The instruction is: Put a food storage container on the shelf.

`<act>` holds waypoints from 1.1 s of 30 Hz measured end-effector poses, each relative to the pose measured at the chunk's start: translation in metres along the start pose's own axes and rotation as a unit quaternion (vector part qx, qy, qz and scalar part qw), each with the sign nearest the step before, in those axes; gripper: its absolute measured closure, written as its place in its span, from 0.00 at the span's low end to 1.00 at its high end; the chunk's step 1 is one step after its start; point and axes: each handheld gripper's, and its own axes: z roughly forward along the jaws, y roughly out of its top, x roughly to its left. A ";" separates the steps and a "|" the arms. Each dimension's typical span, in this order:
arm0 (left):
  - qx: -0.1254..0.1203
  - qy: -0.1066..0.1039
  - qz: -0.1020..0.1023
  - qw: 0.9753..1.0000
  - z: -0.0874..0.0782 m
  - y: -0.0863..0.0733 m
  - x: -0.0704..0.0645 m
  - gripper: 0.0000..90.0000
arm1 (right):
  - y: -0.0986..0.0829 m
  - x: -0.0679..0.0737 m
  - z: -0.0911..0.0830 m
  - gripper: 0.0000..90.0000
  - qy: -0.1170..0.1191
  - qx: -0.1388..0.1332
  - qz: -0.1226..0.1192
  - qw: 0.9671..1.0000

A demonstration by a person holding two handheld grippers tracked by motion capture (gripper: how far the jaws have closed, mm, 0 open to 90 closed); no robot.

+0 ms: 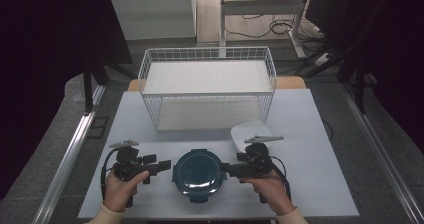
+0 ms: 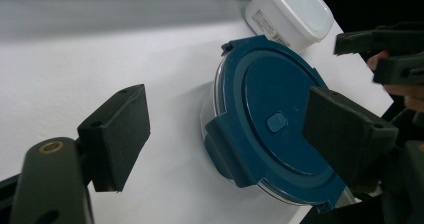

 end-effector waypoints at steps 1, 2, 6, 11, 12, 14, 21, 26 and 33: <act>0.001 -0.007 -0.007 1.000 0.002 0.000 0.001 0.19 | -0.004 -0.001 0.007 0.17 0.003 0.008 0.004 1.000; 0.002 -0.013 -0.014 1.000 0.004 -0.001 0.002 0.19 | -0.005 -0.001 0.011 0.17 0.004 0.013 0.006 1.000; 0.017 -0.017 -0.022 0.999 0.014 -0.003 0.004 0.16 | -0.010 0.001 0.020 0.16 0.007 0.027 0.010 1.000; 0.030 -0.024 -0.032 0.999 0.024 -0.006 0.007 0.14 | -0.016 0.001 0.032 0.13 0.012 0.032 0.031 0.999; 0.030 -0.024 -0.032 0.999 0.024 -0.006 0.007 0.13 | -0.016 0.001 0.032 0.13 0.012 0.032 0.031 0.999; 0.033 -0.026 -0.034 0.999 0.027 -0.006 0.008 0.12 | -0.017 0.000 0.034 0.13 0.021 0.034 0.043 0.998; 0.056 -0.056 -0.059 0.995 0.045 -0.011 0.010 0.12 | -0.024 -0.004 0.047 0.11 0.029 0.037 0.085 0.995; 0.063 -0.065 -0.065 0.994 0.051 -0.013 0.009 0.13 | -0.025 -0.003 0.052 0.11 0.046 0.040 0.095 0.994; 0.076 -0.089 -0.083 0.990 0.056 -0.020 0.007 0.18 | -0.028 0.000 0.059 0.12 0.072 0.051 0.115 0.989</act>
